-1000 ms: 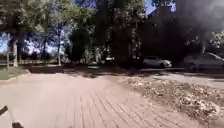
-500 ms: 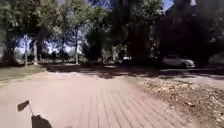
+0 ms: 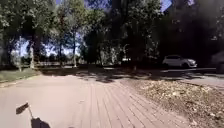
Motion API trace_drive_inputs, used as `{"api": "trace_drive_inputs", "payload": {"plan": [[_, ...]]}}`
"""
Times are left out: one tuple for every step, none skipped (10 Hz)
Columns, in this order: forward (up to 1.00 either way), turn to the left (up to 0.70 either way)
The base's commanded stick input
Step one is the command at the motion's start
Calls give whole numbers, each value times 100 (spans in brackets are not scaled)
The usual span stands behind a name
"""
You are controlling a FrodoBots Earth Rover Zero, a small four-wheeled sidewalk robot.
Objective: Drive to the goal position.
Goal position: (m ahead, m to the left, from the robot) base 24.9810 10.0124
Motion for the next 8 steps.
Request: {"api": "trace_drive_inputs", "payload": {"plan": [[85, 0], [85, 0], [85, 0], [85, 0], [85, 0], [85, 0], [85, 0], [85, 0]]}}
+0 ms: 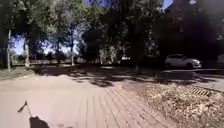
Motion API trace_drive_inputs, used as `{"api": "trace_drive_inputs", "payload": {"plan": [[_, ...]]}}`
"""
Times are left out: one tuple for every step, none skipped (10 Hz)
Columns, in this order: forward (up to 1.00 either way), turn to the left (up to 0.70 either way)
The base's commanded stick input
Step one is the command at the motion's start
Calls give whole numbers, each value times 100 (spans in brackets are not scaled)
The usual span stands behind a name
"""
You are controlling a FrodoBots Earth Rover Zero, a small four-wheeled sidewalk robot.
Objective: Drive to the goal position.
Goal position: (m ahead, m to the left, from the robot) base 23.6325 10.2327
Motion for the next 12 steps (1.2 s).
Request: {"api": "trace_drive_inputs", "payload": {"plan": [[85, 0], [85, 0], [85, 0], [85, 0], [85, 0], [85, 0], [85, 0], [85, 0], [85, 0], [85, 0], [85, 0], [85, 0]]}}
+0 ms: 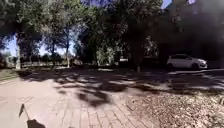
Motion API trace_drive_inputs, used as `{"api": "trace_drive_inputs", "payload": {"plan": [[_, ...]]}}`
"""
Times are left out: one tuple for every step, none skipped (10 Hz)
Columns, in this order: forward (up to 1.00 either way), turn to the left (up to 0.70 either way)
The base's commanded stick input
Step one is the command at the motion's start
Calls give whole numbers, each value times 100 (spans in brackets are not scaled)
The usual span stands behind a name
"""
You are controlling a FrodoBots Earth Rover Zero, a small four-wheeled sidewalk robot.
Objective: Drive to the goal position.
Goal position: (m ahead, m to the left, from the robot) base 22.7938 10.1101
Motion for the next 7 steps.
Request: {"api": "trace_drive_inputs", "payload": {"plan": [[85, 0], [85, 0], [85, 0], [85, 10], [85, 34], [85, 34], [85, 34]]}}
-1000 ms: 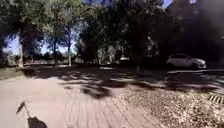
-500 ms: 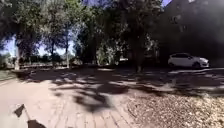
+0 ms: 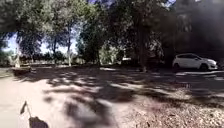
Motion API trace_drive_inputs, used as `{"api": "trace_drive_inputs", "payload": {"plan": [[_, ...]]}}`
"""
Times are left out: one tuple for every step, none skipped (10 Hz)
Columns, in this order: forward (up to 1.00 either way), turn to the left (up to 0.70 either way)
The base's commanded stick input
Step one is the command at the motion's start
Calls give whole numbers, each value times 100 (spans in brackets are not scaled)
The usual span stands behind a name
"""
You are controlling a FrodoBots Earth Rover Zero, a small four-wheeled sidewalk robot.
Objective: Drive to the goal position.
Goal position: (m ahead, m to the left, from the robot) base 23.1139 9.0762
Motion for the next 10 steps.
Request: {"api": "trace_drive_inputs", "payload": {"plan": [[85, 34], [85, 28], [85, 0], [85, 0], [85, 0], [85, 0], [85, 0], [85, 0], [85, 0], [85, 0]]}}
